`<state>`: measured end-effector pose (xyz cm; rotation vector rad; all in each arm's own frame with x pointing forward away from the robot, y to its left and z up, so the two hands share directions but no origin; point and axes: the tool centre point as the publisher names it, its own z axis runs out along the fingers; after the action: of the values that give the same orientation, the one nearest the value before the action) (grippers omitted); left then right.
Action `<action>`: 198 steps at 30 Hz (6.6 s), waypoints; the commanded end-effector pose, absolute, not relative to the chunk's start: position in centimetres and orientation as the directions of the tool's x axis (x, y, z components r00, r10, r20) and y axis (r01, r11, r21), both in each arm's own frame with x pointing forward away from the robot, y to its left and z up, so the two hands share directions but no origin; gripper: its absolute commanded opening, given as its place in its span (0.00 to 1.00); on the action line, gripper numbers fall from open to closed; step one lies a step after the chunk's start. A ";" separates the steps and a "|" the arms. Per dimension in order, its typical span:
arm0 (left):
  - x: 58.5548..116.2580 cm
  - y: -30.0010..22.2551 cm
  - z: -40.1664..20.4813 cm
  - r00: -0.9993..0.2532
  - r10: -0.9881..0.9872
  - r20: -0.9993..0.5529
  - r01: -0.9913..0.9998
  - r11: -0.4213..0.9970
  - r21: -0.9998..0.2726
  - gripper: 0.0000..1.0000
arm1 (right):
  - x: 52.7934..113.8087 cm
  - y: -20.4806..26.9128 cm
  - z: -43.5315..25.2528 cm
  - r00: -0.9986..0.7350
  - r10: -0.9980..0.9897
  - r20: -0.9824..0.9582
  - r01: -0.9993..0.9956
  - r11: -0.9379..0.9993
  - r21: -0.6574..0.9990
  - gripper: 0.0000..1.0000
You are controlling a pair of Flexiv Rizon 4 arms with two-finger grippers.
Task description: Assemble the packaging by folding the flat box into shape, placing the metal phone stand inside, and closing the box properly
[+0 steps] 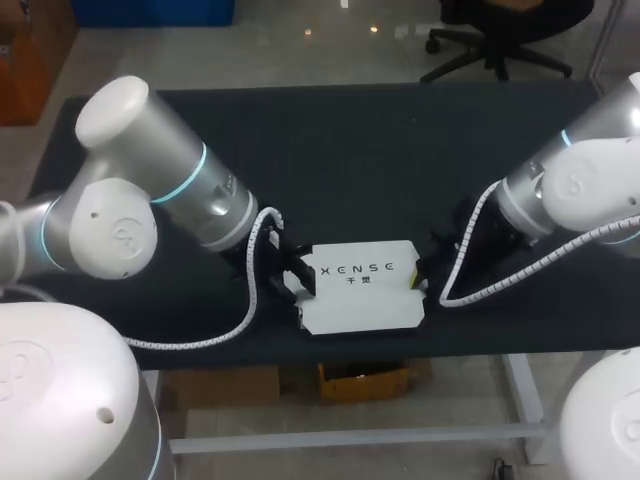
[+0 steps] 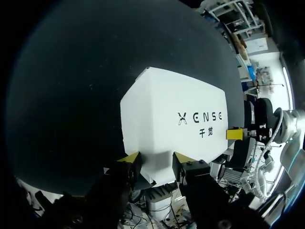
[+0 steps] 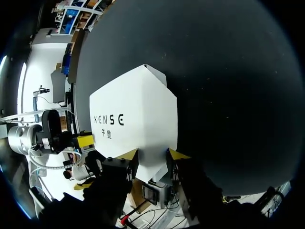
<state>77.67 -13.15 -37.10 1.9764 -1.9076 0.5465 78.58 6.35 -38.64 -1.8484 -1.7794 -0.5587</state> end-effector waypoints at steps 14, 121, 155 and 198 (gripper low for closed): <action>77.9 -13.4 -37.5 0.019 -0.859 0.511 -0.999 -0.035 -0.022 0.45 | 78.9 6.7 -38.7 0.042 0.762 0.647 0.998 -0.005 -0.059 0.36; 78.9 -13.7 -38.0 0.066 -0.724 0.686 -0.998 -0.060 0.033 0.44 | 78.9 6.2 -39.7 0.086 0.733 0.675 0.996 -0.070 -0.051 0.30; 79.3 -14.3 -37.8 0.032 -0.724 0.689 -0.999 -0.031 0.014 0.48 | 79.0 6.3 -39.6 0.060 0.720 0.691 0.997 -0.073 -0.010 0.36; 79.5 -16.0 -37.2 0.034 -0.693 0.720 -0.997 0.028 0.074 0.48 | 79.8 7.4 -38.7 0.037 0.644 0.764 0.998 -0.059 0.002 0.35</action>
<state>79.09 -14.69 -37.26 1.7127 -1.7027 0.6950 79.61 6.64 -38.76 -1.7748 -1.6664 -0.8173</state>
